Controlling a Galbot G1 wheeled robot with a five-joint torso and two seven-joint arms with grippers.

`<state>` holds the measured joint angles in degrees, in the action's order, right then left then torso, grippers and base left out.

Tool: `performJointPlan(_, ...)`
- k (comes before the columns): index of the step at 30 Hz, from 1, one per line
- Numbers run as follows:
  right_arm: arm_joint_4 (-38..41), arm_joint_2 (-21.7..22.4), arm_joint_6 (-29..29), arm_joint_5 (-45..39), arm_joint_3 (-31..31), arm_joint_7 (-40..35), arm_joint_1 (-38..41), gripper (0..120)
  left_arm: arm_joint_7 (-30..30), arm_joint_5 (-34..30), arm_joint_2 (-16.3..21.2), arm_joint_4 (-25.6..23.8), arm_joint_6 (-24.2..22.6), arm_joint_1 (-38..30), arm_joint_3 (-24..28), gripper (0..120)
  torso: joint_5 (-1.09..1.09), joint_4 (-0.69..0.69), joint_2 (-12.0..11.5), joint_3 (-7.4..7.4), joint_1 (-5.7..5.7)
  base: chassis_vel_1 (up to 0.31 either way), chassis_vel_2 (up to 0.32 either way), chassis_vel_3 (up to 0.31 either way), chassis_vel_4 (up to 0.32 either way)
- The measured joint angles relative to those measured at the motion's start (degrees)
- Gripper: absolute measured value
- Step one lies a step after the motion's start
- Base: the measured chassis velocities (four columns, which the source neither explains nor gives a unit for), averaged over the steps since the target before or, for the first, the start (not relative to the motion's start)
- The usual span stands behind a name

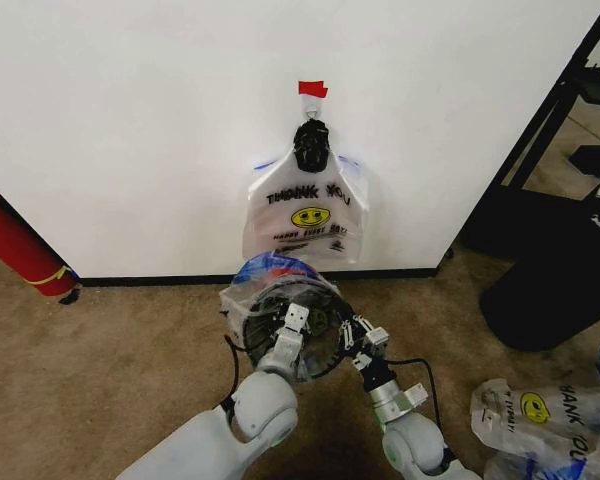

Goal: Pick up the garbage bag from the wall and place it over the trash bin.

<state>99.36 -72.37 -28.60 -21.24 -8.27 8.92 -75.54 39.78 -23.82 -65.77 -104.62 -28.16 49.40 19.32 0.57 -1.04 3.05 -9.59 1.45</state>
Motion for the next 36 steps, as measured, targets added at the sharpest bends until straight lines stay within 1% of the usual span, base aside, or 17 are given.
performJointPlan(1,0.0,0.0,0.0,0.0,0.0,0.0,0.0,1,0.0,0.0,0.0,0.0,0.0,0.0,0.0,0,0.0,0.0,0.0,0.0,0.0,0.0,0.0,0.0,0.0)
performJointPlan(2,0.6,0.0,0.0,-0.5,0.1,0.4,-0.4,1,0.2,0.2,-0.5,1.4,0.1,-0.6,-0.1,0,0.0,0.0,0.0,0.0,0.0,0.0,0.0,0.0,0.0)
performJointPlan(7,1.6,0.0,0.0,-1.1,0.0,1.5,-2.0,1,0.3,1.8,-1.5,5.2,1.5,-1.9,-1.3,0,0.0,0.0,0.0,0.0,0.0,0.0,0.0,0.0,0.0)
performJointPlan(13,1.9,0.0,-0.3,-2.0,-0.3,3.9,-3.2,1,-0.1,1.9,-1.7,6.5,1.7,-2.8,-2.1,0,0.0,0.0,0.0,0.01,0.0,0.0,0.0,0.0,0.0)
performJointPlan(15,2.0,0.0,-0.8,-2.4,-0.7,6.3,-3.8,1,-0.7,1.9,-1.7,7.0,1.7,-3.1,-2.4,0,0.0,0.0,0.0,0.01,0.0,0.0,0.0,0.0,0.0)
performJointPlan(24,2.1,-0.1,-1.5,-3.4,-1.7,12.5,-4.3,1,-2.7,1.3,-1.1,7.5,1.9,-3.3,-3.1,0,0.0,0.0,0.0,0.0,0.0,0.0,0.0,0.0,0.0)
performJointPlan(27,1.6,-0.7,-2.3,-2.2,-1.9,12.1,-4.0,1,-4.0,0.5,-0.3,6.5,2.5,-2.8,-3.5,0,0.01,-0.01,0.0,0.01,0.0,0.0,0.0,0.0,0.0)
performJointPlan(30,0.1,-1.8,-2.8,-1.1,-2.1,10.3,-3.2,1,-7.5,-1.1,1.7,2.5,2.6,-0.9,-3.8,0,0.0,0.02,0.0,0.01,0.0,0.0,0.0,0.0,0.0)
performJointPlan(31,0.1,-1.8,-2.8,-1.1,-2.1,10.3,-3.2,1,-7.5,-1.1,1.7,2.5,2.6,-0.9,-3.8,0,0.0,0.02,0.0,0.01,0.0,0.0,0.0,0.0,0.0)
performJointPlan(33,-1.6,-3.1,-3.2,-1.1,-2.7,9.4,-2.0,1,-9.4,-1.3,2.9,-0.4,2.5,0.8,-3.4,0,0.01,0.0,0.0,0.0,0.0,0.0,0.0,0.0,0.0)
performJointPlan(35,-3.2,-4.5,-3.7,-0.8,-3.4,8.8,-0.6,1,-10.0,-1.1,4.0,-3.2,2.1,2.3,-2.6,0,0.01,0.0,0.0,0.01,-0.01,0.0,0.0,0.0,0.0)
performJointPlan(36,-3.2,-4.5,-3.7,-0.8,-3.4,8.8,-0.6,1,-10.0,-1.1,4.0,-3.2,2.1,2.3,-2.6,0,0.01,0.0,0.0,0.01,-0.01,0.0,0.0,0.0,0.0)
